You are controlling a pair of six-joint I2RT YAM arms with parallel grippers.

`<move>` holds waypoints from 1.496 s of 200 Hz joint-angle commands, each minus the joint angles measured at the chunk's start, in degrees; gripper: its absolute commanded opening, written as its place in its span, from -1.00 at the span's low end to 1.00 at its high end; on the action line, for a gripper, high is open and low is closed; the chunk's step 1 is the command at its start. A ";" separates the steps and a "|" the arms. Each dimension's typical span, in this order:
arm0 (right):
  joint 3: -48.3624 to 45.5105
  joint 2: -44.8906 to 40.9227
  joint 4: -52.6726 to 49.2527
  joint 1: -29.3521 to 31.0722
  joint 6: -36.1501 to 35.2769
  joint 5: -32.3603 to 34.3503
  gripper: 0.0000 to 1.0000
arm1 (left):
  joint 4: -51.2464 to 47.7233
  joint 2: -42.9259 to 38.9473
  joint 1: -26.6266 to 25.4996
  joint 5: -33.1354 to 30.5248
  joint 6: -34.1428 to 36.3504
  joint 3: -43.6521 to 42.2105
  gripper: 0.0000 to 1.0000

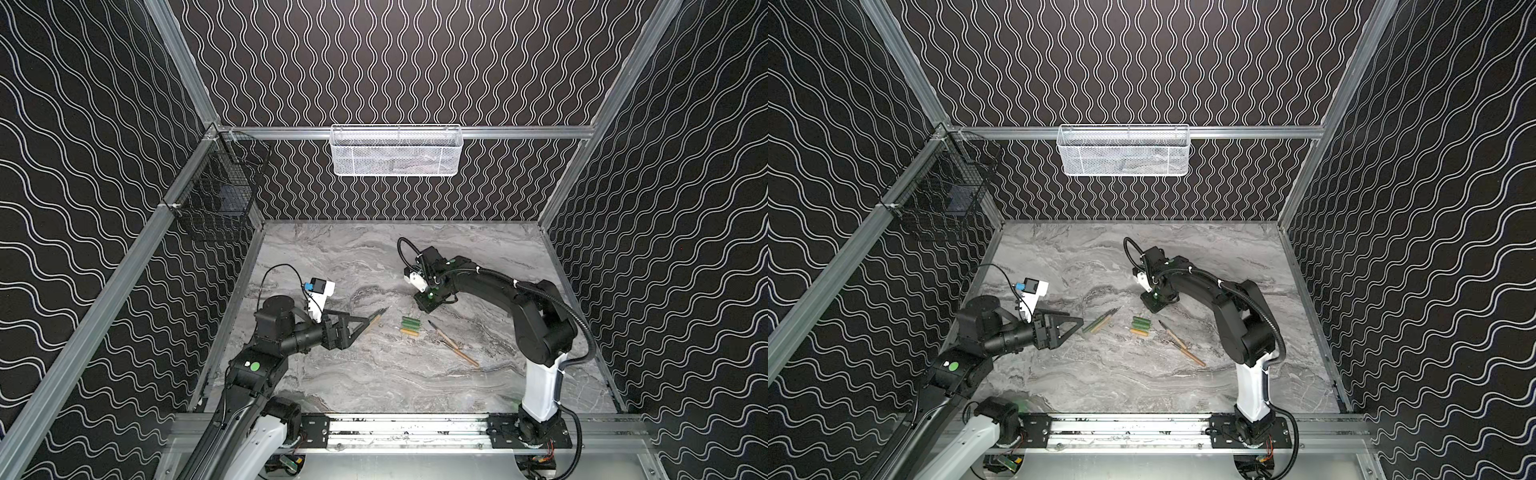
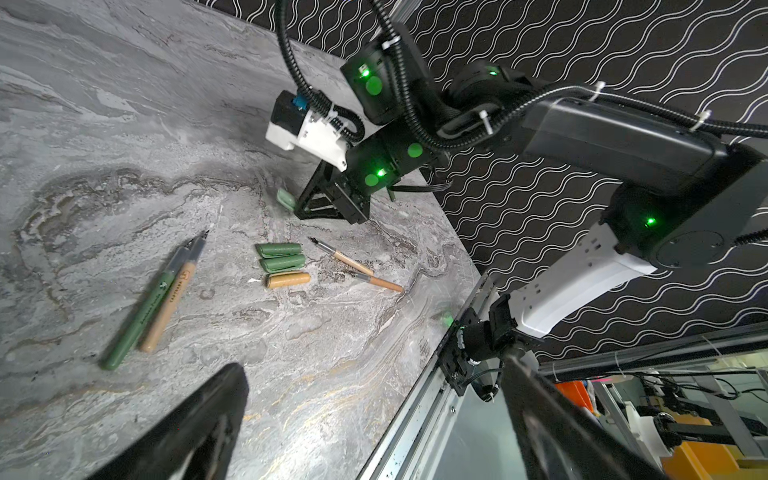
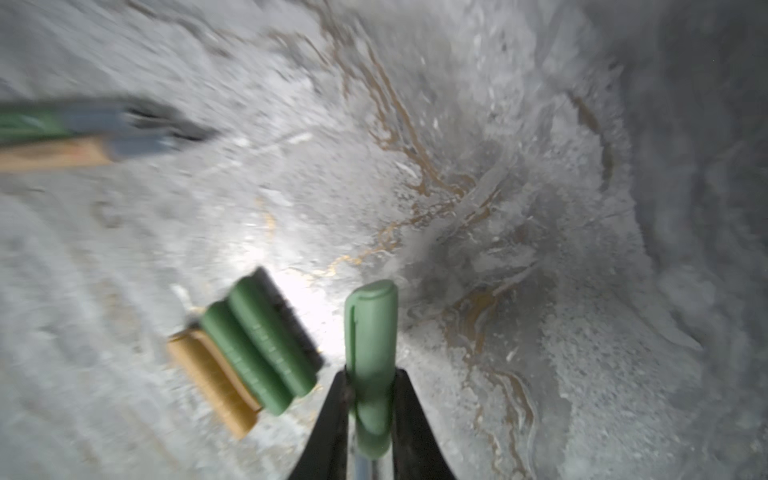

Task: Insert the pens into the pen caps
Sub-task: 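Carry the green cap to the left gripper while the left gripper closes on it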

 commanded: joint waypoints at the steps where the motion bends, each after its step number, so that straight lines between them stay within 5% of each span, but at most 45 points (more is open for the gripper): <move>1: -1.00 -2.83 2.90 0.10 0.91 -4.06 -0.66 | 4.65 0.60 -0.16 1.24 -1.39 -0.58 0.97; 84: -9.49 -22.02 12.37 8.40 7.48 -14.17 -0.66 | 13.18 4.57 -2.72 2.93 -5.38 -3.50 0.95; 146: -10.72 -26.88 16.17 20.09 11.96 -11.35 -0.66 | 18.12 5.99 -3.73 5.25 -7.45 -4.38 0.76; 256: -8.06 -24.84 20.54 27.72 16.27 -5.27 -0.63 | 16.31 5.77 -3.94 4.36 -6.13 -4.54 -0.80; 272: -8.22 -25.01 20.75 27.82 16.88 -4.94 -0.51 | 15.09 5.46 -3.94 3.56 -5.36 -4.10 -1.00; 299: -10.51 -26.73 18.95 26.79 18.45 -1.01 -0.01 | 7.46 4.99 -3.86 -1.34 -1.44 -0.90 -1.00</move>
